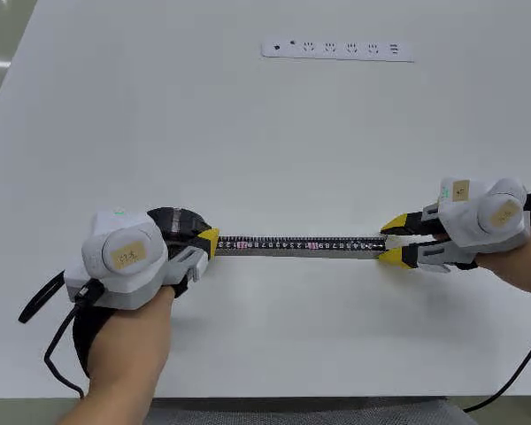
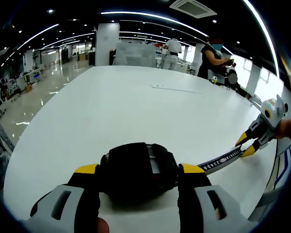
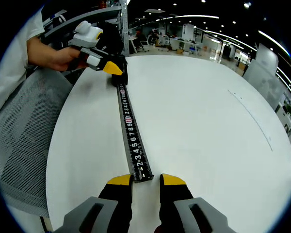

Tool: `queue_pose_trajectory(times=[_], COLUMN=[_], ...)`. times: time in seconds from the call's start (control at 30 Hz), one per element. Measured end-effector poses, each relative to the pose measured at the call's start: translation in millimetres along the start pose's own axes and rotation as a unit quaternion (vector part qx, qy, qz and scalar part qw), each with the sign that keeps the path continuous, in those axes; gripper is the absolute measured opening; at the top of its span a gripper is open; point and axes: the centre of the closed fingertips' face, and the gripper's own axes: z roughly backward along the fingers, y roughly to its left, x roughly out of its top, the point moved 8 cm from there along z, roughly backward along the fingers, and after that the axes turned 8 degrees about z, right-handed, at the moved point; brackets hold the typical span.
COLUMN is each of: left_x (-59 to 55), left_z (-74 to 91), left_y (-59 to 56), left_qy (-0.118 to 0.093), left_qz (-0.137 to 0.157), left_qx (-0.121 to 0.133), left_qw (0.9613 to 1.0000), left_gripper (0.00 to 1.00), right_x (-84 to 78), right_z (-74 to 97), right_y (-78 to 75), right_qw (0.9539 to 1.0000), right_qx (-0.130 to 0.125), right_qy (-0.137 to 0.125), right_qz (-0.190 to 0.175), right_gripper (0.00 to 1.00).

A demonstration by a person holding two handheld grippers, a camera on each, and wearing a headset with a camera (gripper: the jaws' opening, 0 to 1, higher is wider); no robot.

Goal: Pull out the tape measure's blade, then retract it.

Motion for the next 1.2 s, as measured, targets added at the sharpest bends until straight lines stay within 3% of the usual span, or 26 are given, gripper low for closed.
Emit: queue_pose_trajectory(times=[0.63,1.2], left_x=[-0.7,1.0], left_z=[-1.2,-1.8], left_y=[1.3,2.2], left_qy=[0.0,0.016], left_qz=[-0.004,-0.005], left_qx=[-0.002,-0.002], left_qw=[1.0,0.9999], left_gripper=[0.6,0.58], right_x=[2.5,5.0], right_z=[-1.7,-4.8], right_y=[0.1,-1.3], right_qw=[0.9998,0.9996], right_qx=[0.007,0.013], right_qy=[-0.006,-0.006], right_qz=[0.017,0.026], right_gripper=[0.11,0.1])
